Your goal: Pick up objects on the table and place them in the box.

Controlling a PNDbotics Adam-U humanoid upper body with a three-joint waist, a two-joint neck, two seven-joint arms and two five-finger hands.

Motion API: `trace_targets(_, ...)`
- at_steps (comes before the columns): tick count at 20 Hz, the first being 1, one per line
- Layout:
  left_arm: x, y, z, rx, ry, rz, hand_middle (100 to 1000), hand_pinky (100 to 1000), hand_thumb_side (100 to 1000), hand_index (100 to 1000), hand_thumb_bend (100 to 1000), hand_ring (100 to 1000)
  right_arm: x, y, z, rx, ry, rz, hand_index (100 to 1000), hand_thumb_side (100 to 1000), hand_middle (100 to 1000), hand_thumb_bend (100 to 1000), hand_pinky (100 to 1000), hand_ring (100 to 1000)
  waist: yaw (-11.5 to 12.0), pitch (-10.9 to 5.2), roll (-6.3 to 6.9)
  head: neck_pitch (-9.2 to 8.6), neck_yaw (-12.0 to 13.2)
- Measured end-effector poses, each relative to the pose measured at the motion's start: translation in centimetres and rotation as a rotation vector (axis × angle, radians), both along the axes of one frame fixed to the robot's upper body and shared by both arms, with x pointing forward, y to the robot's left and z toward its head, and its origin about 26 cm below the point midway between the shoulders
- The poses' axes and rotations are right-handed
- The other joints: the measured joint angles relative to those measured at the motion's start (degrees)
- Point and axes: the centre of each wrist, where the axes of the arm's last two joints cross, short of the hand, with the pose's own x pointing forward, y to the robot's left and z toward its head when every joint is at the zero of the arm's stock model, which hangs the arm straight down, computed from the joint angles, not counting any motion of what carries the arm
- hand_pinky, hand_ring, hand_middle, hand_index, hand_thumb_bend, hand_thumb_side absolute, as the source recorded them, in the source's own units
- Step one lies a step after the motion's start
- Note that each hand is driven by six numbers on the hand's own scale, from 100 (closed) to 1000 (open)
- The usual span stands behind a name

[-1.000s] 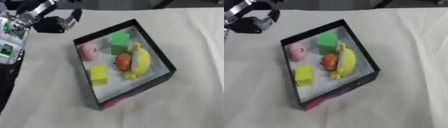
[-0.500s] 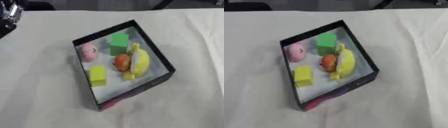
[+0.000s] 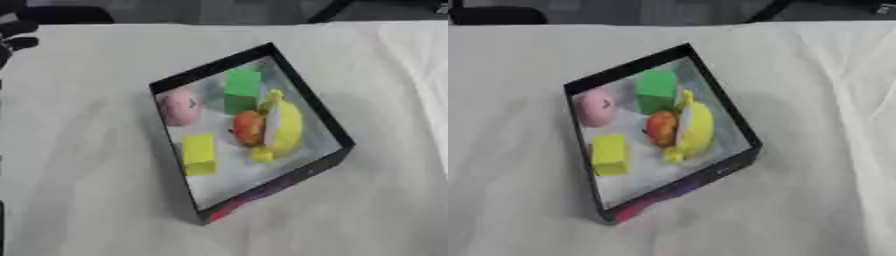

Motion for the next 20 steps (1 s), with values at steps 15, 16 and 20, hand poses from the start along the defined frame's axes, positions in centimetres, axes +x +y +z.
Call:
trace_targets(15,0.1,-1.6,-0.9,-0.303,-0.036,-0.069,785,763,889,882,225,731,0.6,0.6,0.0,-0.021,-0.002,0.034,846,554,708,100,913,759,0.4,0.32,0.76,0.61,1.32)
trace_targets(16,0.1,-1.6,-1.0,-0.319,-0.038,-0.074,786,763,889,883,223,732,0.6,0.6,-0.1,-0.018,-0.001,0.035,843,553,705,100,912,756,0.39,0.35,0.84,0.61,1.12)
trace_targets(20,0.0,-1.6,-1.2,-0.368,-0.039,-0.101,791,762,888,891,221,734,0.6,0.7,-0.2,-0.012,0.002,0.04,844,551,714,100,912,759,0.28,0.36,1.13,0.61,-0.18)
